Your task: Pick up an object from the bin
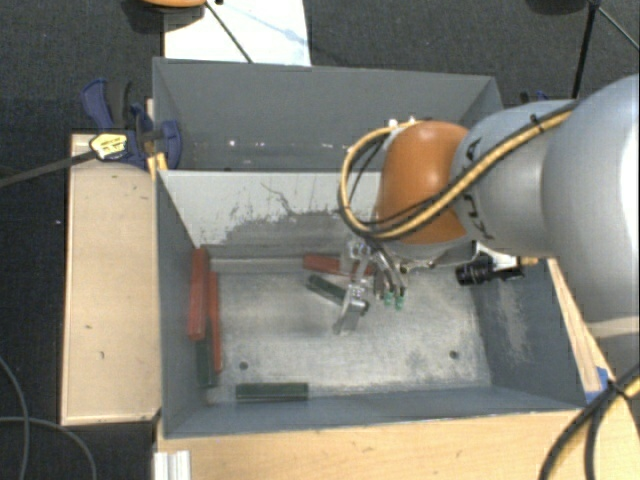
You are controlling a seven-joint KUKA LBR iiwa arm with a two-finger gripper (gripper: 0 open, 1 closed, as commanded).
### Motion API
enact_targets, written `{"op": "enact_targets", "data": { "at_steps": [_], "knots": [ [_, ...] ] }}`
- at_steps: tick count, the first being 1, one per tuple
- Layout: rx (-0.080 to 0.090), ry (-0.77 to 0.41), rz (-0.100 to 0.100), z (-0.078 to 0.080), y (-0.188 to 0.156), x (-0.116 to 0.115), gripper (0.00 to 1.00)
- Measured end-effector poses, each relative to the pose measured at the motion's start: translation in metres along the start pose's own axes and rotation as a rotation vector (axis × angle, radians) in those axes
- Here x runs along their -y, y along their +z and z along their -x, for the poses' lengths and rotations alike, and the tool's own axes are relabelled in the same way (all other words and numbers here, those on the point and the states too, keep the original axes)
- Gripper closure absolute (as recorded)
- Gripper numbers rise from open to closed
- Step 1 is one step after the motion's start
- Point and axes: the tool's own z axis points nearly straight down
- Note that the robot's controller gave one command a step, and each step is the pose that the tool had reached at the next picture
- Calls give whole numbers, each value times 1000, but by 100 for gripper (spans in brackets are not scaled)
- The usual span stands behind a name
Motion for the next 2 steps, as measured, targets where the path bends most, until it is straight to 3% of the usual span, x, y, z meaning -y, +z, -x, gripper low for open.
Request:
{"op": "enact_targets", "data": {
  "at_steps": [1,2],
  "knots": [
    [-1,-19,0,2,29,-6,0],
    [-1,140,0,-5,36,-27,100]
  ]
}}
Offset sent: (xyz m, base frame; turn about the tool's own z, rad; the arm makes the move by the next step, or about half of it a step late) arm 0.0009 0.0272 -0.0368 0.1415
